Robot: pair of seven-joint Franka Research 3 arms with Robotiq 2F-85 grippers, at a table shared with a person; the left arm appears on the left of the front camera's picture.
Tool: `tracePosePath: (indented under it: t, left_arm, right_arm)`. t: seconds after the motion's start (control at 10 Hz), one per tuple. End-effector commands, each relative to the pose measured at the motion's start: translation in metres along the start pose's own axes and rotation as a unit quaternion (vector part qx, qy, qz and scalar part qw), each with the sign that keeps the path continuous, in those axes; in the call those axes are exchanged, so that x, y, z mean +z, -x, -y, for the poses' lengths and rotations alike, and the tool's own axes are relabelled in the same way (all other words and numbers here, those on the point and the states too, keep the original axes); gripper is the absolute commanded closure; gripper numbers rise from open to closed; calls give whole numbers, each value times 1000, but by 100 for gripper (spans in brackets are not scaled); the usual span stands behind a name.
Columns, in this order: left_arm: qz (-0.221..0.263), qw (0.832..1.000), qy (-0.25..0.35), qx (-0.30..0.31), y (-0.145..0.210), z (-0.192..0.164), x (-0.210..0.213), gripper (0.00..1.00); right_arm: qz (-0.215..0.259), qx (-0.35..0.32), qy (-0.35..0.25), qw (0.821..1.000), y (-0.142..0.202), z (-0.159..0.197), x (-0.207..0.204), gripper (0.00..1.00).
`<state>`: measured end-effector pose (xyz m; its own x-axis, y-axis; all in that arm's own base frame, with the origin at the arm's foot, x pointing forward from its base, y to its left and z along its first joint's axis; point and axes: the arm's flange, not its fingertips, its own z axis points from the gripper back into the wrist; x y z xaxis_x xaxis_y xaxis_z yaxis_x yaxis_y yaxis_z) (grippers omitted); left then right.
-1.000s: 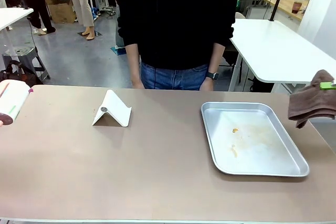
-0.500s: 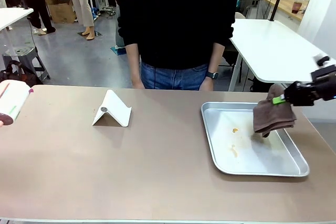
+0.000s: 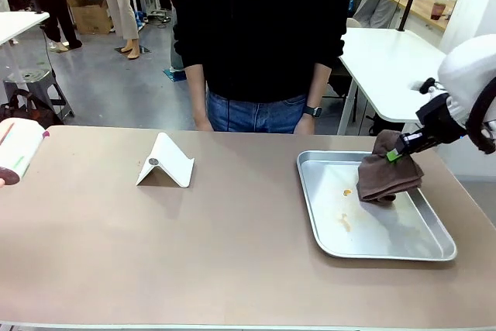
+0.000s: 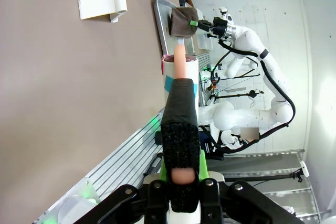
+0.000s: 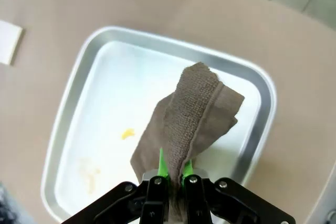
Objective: Clean the surface of the table.
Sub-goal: Clean the area not pointed to by the person.
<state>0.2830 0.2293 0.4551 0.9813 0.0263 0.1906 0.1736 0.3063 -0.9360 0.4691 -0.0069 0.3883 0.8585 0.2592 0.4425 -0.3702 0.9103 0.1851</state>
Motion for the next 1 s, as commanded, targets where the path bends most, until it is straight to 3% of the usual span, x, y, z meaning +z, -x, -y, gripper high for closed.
tracePosePath:
  t: [0.0,0.2,0.5,0.9]
  left_arm:
    - [4,1000,2,6,1,4,-1,79]
    - [4,1000,2,6,1,4,-1,79]
    - [4,1000,2,6,1,4,-1,79]
    - [4,1000,2,6,1,4,-1,79]
  right_arm:
    - [-15,14,51,999,-19,2,17,91]
    - [-29,51,93,994,-22,0,15,91]
    - [-15,118,157,980,-24,-23,12,91]
    - [-53,128,98,985,-1,-44,-32,91]
